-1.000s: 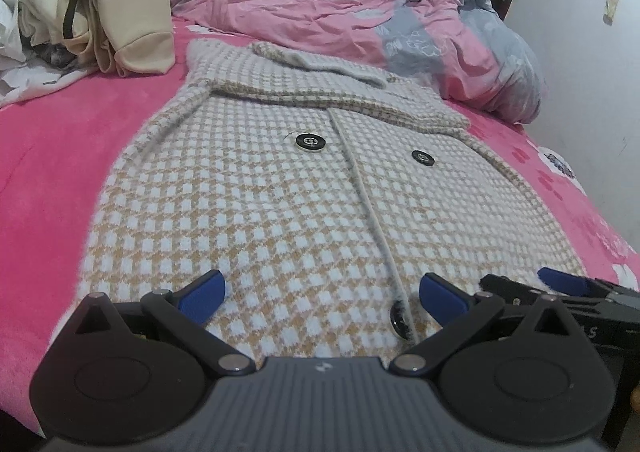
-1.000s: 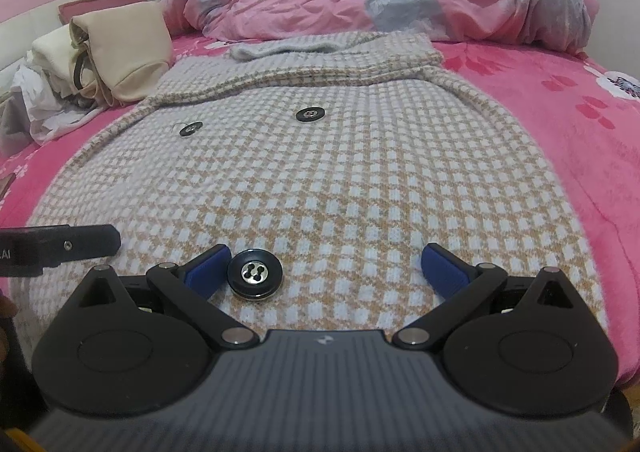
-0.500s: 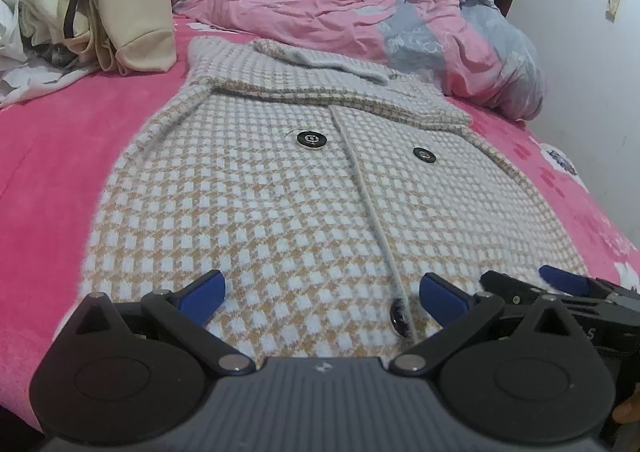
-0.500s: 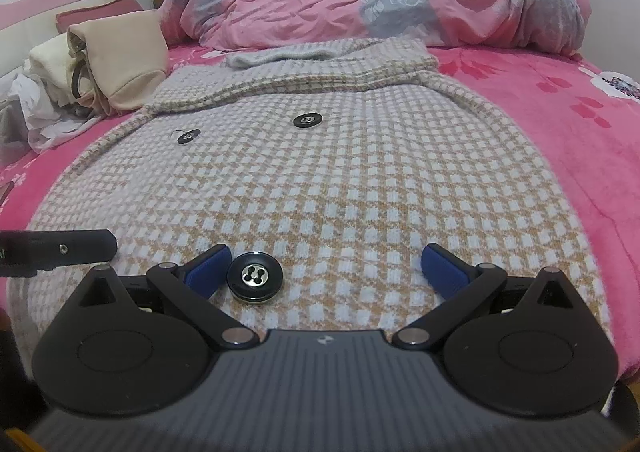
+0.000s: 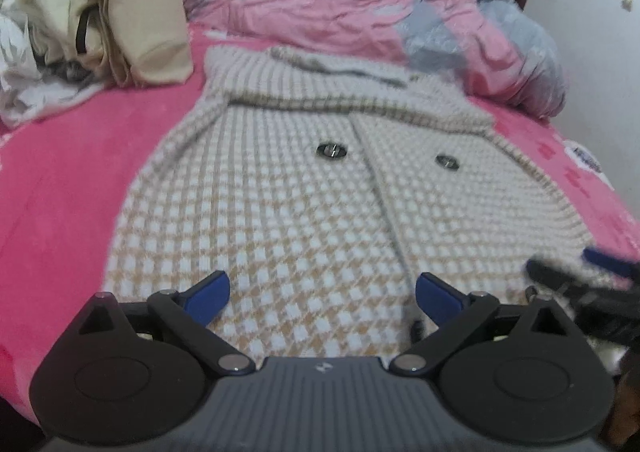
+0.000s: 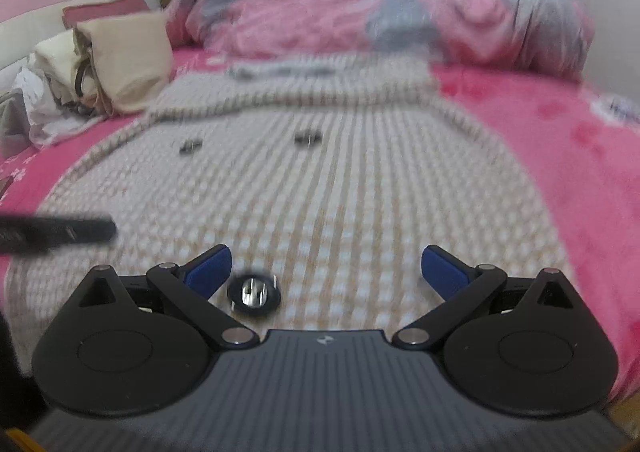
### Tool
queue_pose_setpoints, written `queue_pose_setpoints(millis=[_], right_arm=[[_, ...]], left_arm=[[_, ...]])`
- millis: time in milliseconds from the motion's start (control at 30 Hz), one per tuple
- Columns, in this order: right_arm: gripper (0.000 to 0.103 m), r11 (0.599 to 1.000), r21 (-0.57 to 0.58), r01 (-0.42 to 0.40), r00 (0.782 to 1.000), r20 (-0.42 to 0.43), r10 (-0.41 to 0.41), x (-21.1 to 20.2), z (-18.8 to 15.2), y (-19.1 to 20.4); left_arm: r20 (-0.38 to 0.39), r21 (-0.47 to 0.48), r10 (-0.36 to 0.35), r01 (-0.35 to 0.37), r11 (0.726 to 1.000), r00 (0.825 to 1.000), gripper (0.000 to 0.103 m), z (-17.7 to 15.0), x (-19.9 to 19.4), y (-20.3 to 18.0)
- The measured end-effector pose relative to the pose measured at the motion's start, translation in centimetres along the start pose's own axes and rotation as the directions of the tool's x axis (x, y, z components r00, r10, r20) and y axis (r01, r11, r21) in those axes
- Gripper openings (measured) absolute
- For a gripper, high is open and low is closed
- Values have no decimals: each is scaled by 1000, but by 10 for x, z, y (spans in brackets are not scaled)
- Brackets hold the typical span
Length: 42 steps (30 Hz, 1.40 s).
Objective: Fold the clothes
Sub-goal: 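Position both open grippers over the cardigan hem beside the buttons, then lower both open grippers onto the hem edge of the cardigan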
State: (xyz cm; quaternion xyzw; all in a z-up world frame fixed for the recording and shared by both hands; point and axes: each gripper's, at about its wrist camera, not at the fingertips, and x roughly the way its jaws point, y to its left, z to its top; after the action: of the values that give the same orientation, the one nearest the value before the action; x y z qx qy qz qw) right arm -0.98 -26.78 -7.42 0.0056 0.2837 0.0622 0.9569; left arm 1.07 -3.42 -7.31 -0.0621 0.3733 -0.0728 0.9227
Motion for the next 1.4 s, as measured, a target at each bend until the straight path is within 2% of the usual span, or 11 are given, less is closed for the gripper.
queue_pose_setpoints(millis=[167, 333, 467, 633, 700, 767, 833, 967, 1167, 1300, 1400], right_arm=[[101, 999, -43, 4, 998, 55, -1, -2, 12, 1], [93, 999, -42, -16, 1000, 8, 17, 20, -9, -4], [70, 1000, -25, -16, 1000, 10, 16, 8, -5, -7], [63, 997, -24, -78, 997, 8, 78, -7, -15, -10], [63, 997, -22, -76, 997, 11, 76, -7, -23, -13], [56, 998, -12, -67, 998, 14, 67, -11, -21, -13], [56, 997, -30, -66, 997, 36, 67, -20, -21, -9], [56, 979, -138, -149, 980, 112, 165, -42, -28, 10], [56, 902, -365, -230, 947, 129, 293, -54, -49, 51], [56, 896, -385, -220, 957, 94, 275, -34, -58, 60], [57, 909, -331, -254, 947, 106, 303, -29, -62, 51]], left_arm=[[-3, 8, 12, -12, 1000, 1000, 100, -3, 1, -2], [-14, 10, 20, -20, 1000, 1000, 100, -2, 3, -3], [-18, 15, 33, -33, 999, 999, 101, -1, 4, -6], [-19, 23, 47, -47, 999, 999, 102, -1, 6, -9], [-20, 26, 52, -51, 998, 998, 102, -1, 6, -10], [-22, 26, 55, -54, 998, 998, 102, -1, 7, -10], [-23, 27, 56, -55, 998, 998, 103, -1, 7, -10], [-22, 28, 58, -58, 998, 998, 103, -2, 7, -11], [-21, 32, 58, -58, 998, 998, 103, -2, 6, -11], [-16, 37, 64, -63, 997, 998, 103, -3, 7, -11], [-5, 41, 64, -64, 997, 998, 103, -5, 7, -12]])
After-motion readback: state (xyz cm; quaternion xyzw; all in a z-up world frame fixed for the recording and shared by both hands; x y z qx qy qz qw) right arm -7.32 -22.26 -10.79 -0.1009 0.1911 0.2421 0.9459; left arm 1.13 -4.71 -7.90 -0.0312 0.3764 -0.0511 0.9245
